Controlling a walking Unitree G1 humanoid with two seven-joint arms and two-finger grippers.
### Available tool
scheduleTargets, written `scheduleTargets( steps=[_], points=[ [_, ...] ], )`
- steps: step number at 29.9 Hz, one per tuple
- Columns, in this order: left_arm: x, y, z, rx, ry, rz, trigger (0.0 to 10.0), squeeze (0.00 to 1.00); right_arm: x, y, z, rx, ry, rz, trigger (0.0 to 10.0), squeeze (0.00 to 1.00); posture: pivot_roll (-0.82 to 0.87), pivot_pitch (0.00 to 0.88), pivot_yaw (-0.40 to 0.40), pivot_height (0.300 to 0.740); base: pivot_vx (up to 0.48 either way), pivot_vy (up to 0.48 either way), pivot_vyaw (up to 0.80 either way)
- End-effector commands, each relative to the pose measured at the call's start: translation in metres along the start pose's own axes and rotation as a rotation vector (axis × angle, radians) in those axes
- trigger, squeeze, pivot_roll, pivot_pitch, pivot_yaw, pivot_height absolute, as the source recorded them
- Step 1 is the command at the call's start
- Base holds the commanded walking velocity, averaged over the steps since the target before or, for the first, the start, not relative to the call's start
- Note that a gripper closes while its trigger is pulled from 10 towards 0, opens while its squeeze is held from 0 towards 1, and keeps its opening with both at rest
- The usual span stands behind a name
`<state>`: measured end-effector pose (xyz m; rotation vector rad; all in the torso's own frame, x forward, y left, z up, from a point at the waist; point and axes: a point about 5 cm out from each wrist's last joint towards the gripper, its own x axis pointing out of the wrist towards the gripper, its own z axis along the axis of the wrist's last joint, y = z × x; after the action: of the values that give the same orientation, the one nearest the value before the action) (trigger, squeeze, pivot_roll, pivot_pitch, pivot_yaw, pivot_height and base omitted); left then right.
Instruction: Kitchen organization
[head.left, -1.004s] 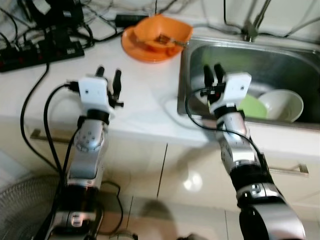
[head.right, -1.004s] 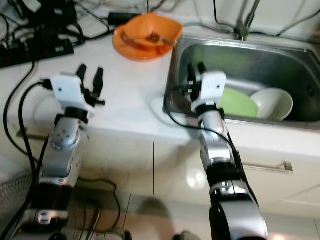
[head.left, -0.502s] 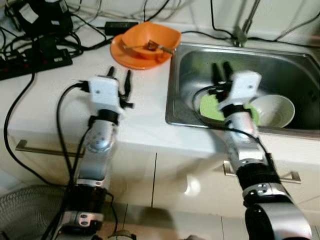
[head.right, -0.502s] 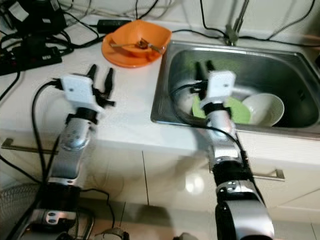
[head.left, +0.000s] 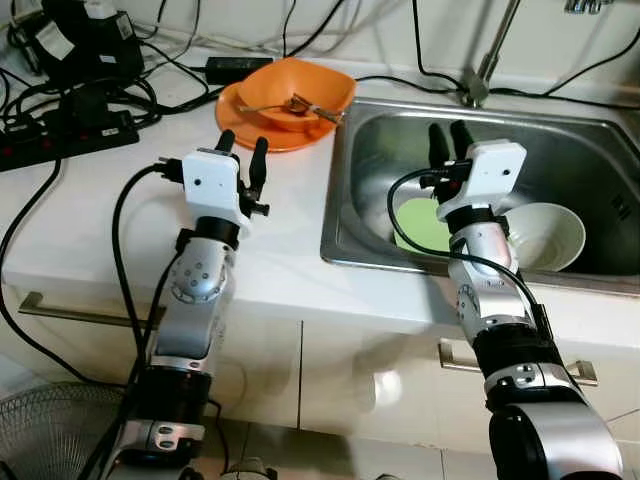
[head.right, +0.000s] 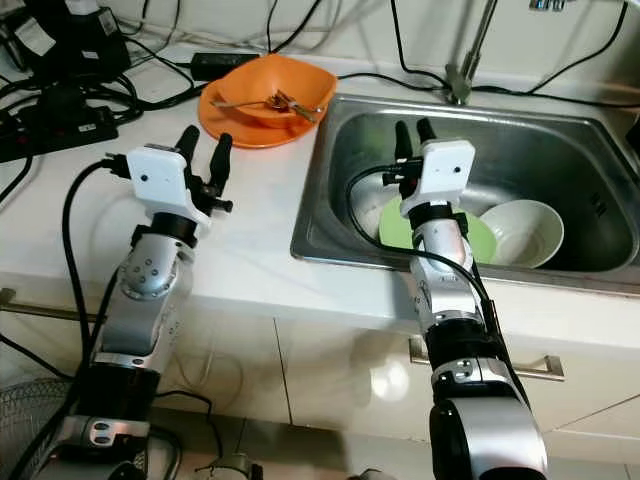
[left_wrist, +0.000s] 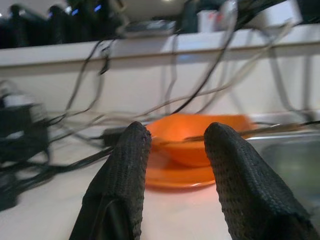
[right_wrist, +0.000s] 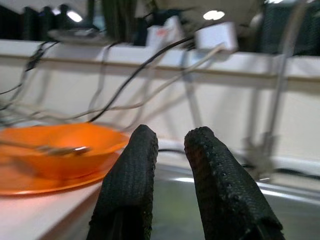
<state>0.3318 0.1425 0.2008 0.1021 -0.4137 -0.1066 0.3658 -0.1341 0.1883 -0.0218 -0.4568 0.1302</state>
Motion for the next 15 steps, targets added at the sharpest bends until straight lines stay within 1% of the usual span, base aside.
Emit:
scheduleTargets(
  steps=[1,15],
  points=[
    [0.0004,-0.0005,0.0017,-0.001,-0.007,-0.003,10.0,0.00,0.0017,0.0002,0.0031,-0.005,-0.016,0.004,10.0,0.00,0.16,0.083,-0.028,0.740,0.270,0.000,0.00],
    [-0.0001,-0.0011,0.0018,-0.002,-0.008,-0.002,10.0,0.00,0.0021,0.0023,0.0025,-0.008,-0.013,0.021,10.0,0.00,0.16,0.076,-0.032,0.740,0.269,0.000,0.00]
  ],
)
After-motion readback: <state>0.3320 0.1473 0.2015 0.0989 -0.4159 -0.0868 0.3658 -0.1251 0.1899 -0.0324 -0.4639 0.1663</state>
